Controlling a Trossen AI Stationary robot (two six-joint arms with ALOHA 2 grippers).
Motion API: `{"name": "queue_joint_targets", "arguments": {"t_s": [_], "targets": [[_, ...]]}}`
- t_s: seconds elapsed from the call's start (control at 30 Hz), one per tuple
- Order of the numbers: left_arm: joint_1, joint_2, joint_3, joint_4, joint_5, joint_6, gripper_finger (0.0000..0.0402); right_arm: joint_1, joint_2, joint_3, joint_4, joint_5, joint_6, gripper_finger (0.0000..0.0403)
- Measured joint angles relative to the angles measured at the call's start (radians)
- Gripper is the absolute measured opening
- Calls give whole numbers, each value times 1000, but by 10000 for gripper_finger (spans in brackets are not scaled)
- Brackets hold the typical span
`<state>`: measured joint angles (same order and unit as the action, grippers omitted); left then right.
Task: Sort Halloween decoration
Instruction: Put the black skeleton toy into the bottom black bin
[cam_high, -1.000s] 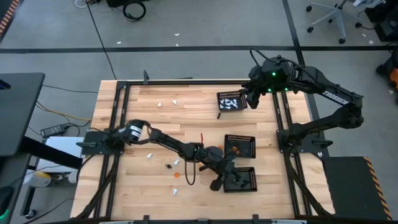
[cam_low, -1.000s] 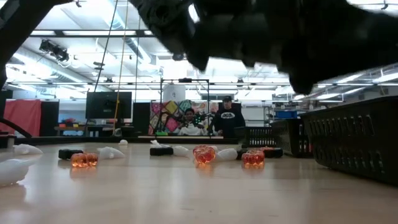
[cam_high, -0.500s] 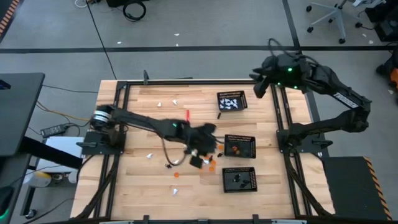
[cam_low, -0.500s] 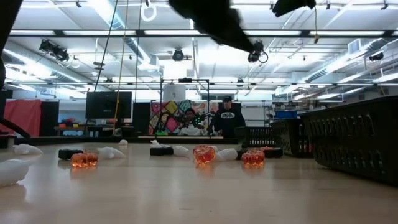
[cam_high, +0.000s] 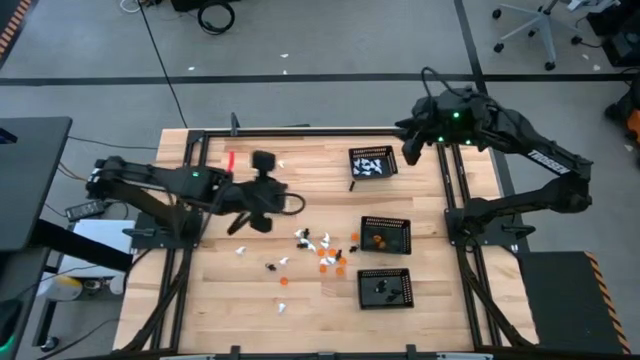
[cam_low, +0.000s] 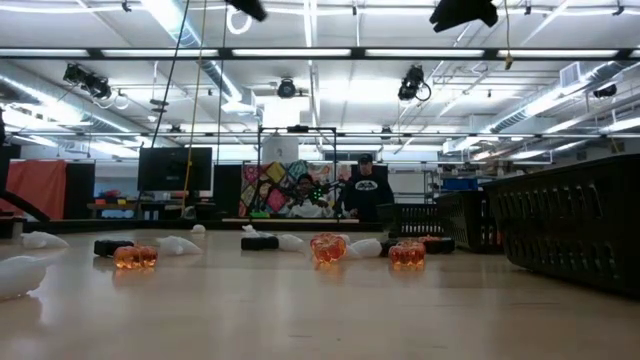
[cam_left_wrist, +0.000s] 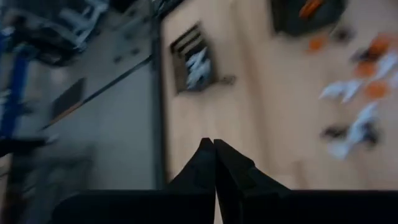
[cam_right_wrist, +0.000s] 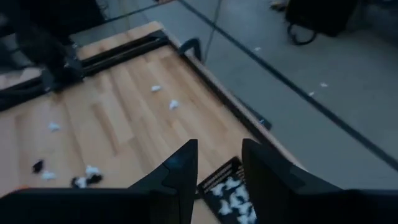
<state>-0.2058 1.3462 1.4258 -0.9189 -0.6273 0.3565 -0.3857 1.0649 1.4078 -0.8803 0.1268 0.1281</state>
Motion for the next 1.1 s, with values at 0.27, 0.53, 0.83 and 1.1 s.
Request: {"name": "queue_joint_targets", "arguments": {"t_s": [0.27, 0.53, 0.83, 1.1], "targets": [[-23, -27, -1, -57, -164, 91, 2, 35, 16, -95, 127, -80, 31, 130], [-21, -27, -1, 182, -203, 255, 1, 64, 28, -160, 189, -95, 45, 130], [-21, -27, -1, 265, -228, 343, 0, 70, 29, -182, 215, -106, 28, 130], [55, -49, -17, 168, -64, -70, 0, 95, 96, -182, 219, -243, 77, 130]]}}
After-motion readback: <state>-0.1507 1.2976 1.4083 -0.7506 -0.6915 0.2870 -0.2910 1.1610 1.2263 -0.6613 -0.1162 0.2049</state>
